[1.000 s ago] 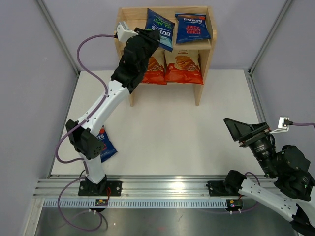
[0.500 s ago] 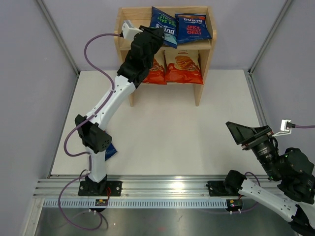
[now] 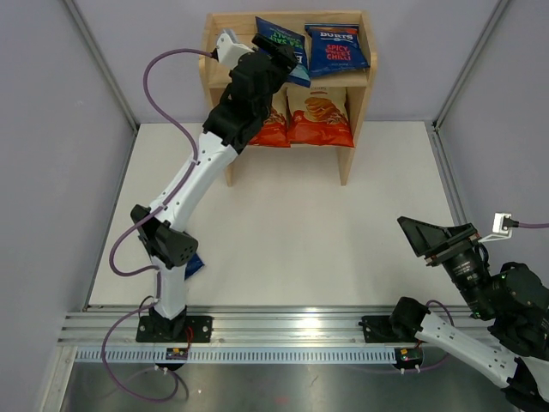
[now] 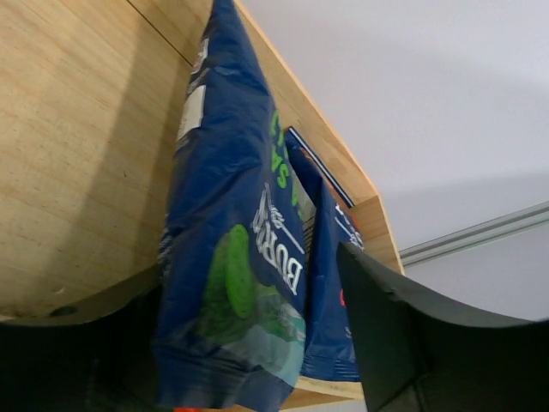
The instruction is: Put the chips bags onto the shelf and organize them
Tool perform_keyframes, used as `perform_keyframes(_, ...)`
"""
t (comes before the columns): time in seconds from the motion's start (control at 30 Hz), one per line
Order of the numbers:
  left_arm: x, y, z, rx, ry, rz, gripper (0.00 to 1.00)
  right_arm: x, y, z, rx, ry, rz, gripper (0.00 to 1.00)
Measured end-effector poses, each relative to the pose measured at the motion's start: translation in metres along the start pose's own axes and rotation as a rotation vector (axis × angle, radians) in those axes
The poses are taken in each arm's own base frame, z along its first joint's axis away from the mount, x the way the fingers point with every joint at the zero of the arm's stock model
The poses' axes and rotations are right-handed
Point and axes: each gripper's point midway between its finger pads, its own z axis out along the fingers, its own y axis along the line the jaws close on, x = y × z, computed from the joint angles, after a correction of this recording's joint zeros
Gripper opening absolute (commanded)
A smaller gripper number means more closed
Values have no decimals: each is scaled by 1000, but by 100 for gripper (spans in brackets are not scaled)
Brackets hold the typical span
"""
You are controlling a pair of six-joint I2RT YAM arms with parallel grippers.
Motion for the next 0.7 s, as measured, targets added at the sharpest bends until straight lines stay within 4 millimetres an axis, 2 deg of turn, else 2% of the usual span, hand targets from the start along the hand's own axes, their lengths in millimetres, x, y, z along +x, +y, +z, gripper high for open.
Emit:
perform_keyframes(0.13,-7,5,-3,-31,2,74,75,0,0,0,1,1,0,75)
perform_keyframes(0.37,-21,18,4,-56,19,173,74,1,1,-1,-4,5,5,74)
perform_keyframes(0.6,-24,28,4,-64,38,288,62,1,2,-1,-9,9,8,74)
perform_keyframes(0.7,-22,32,3,-69,52,332,53,3,3,-2,-17,18,10,74)
